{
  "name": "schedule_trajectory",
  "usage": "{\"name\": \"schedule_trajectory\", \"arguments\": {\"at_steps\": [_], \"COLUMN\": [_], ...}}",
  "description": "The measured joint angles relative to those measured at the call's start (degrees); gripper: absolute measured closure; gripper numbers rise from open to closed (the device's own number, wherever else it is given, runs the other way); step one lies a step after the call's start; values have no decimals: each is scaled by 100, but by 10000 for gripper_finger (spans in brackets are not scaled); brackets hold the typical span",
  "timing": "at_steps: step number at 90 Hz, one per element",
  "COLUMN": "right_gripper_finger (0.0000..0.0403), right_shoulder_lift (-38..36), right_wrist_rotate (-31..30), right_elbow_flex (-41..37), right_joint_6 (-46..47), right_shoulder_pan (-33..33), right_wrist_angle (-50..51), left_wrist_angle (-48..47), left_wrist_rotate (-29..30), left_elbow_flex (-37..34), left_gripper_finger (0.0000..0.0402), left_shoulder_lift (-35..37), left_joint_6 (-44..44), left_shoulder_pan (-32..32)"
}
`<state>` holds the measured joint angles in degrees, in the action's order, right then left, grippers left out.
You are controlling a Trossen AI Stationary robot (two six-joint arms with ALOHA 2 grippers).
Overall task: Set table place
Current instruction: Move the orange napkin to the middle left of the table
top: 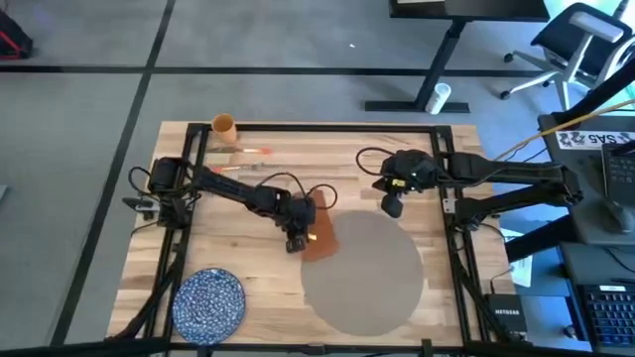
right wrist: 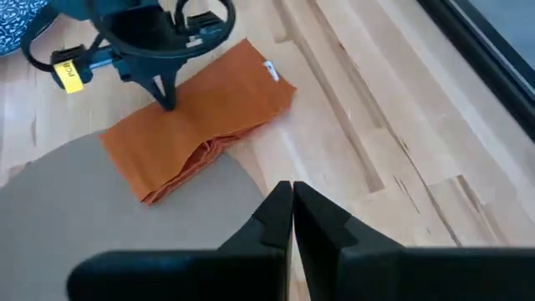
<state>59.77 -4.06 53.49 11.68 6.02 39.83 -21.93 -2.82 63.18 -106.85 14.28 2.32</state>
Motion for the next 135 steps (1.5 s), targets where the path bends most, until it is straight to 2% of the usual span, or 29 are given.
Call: {"name": "schedule_trajectory", "arguments": {"at_steps": [23,58,77,94,106,118,135], "right_gripper_finger": [403,403,403,403,403,403,403], "right_shoulder_lift": [-51,-324,-396,-422,-426,-424,-424], "right_wrist_rotate": [9,4,2,-62,-74,-98,-201], "right_elbow_flex": [0,0,-2,-2,-2,-2,-2], "right_joint_6": [-27,-108,-32,-11,21,69,72], "right_shoulder_pan": [0,0,0,0,0,0,0], "right_wrist_angle": [106,52,86,55,56,53,33], "left_wrist_angle": [-202,-36,363,46,119,455,1183], "left_wrist_rotate": [33,660,692,707,691,683,692], "left_elbow_flex": [2,4,4,-1,-288,-644,-1083], "left_gripper_finger": [402,402,402,402,402,402,402], "left_shoulder_lift": [154,1568,2061,2133,2135,2080,1790], "left_joint_6": [64,38,-9,-65,203,427,660], "left_shoulder_pan": [125,-182,-285,-172,116,343,341]}}
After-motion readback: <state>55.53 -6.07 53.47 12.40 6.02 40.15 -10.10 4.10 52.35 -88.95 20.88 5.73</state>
